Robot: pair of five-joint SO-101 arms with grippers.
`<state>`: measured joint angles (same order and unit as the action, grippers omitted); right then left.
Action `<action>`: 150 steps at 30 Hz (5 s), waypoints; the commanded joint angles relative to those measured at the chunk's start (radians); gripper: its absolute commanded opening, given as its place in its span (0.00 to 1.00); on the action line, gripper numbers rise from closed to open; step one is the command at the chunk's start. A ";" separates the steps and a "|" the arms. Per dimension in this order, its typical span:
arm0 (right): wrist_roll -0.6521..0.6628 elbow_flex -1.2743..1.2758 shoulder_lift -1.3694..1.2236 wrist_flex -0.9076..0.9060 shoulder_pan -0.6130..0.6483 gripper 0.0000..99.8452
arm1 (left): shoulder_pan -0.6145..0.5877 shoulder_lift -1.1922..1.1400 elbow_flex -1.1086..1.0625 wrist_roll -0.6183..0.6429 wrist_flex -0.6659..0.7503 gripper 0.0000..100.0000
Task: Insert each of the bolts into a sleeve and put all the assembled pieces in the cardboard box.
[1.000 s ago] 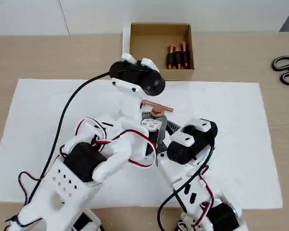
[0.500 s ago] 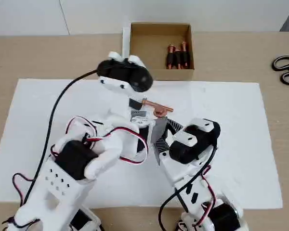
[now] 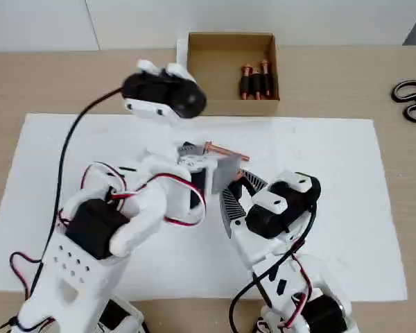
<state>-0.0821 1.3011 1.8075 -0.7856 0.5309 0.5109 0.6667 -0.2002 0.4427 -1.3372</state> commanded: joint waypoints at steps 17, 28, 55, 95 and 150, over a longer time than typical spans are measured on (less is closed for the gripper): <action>0.012 -0.063 -0.004 0.033 -0.179 0.00 | -0.763 0.371 0.058 -0.003 -0.302 0.21; 0.081 -0.611 -0.697 0.183 -0.191 0.00 | -0.891 0.532 -0.239 -0.440 -0.359 0.21; 0.077 -2.114 -2.526 0.285 -0.308 0.00 | -0.893 0.819 -0.426 -0.460 -0.183 0.21; 0.078 -2.651 -2.882 -0.054 -0.262 0.26 | -0.890 0.824 -0.484 -0.430 -0.184 0.21; 0.316 -1.932 -2.068 -0.903 -0.143 0.26 | -0.994 0.825 -0.481 -0.405 -0.187 0.21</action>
<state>0.1527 -0.6322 -0.2501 -1.7200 0.3667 -0.4818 1.4891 -0.6851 0.0284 -1.5443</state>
